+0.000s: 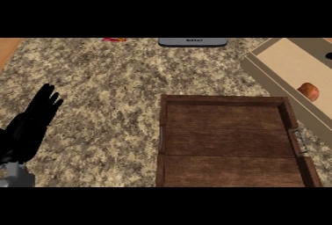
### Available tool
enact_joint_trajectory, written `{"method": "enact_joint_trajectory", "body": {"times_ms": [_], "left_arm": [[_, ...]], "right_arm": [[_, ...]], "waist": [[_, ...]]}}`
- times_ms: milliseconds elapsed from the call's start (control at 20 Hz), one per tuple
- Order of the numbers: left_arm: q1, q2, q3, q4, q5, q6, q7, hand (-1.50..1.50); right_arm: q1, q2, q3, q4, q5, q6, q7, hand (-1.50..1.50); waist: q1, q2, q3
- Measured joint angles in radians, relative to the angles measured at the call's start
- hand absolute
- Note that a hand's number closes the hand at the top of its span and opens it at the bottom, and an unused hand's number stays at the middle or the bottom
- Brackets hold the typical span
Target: Pick the sweet potato from the tray and place it in the cardboard box
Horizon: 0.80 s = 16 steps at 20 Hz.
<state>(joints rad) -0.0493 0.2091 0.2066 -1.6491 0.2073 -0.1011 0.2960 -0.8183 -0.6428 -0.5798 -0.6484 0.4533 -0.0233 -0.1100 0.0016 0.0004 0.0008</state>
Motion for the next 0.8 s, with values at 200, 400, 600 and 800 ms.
{"method": "enact_joint_trajectory", "body": {"times_ms": [200,400,600,800], "left_arm": [[0.001,0.018,0.019,0.01,0.014,-0.021,-0.007,0.0],[0.013,0.002,0.006,-0.022,0.006,-0.009,0.006,0.0],[0.029,0.006,0.013,-0.031,0.011,-0.021,0.004,0.0],[-0.002,0.006,0.013,-0.001,0.002,-0.02,-0.005,0.0]], "right_arm": [[0.046,-0.072,-0.072,0.04,-0.076,0.046,-0.044,-1.5],[0.084,-0.154,-0.127,0.107,-0.14,0.113,-0.103,-1.5],[0.123,-0.237,-0.149,0.154,-0.182,0.203,-0.158,-1.5],[0.16,-0.29,-0.155,0.212,-0.203,0.252,-0.234,-1.5]], "waist": [[0.002,0.001,0.0],[0.006,0.002,0.0],[0.008,0.003,0.0],[0.008,0.004,0.001]]}}
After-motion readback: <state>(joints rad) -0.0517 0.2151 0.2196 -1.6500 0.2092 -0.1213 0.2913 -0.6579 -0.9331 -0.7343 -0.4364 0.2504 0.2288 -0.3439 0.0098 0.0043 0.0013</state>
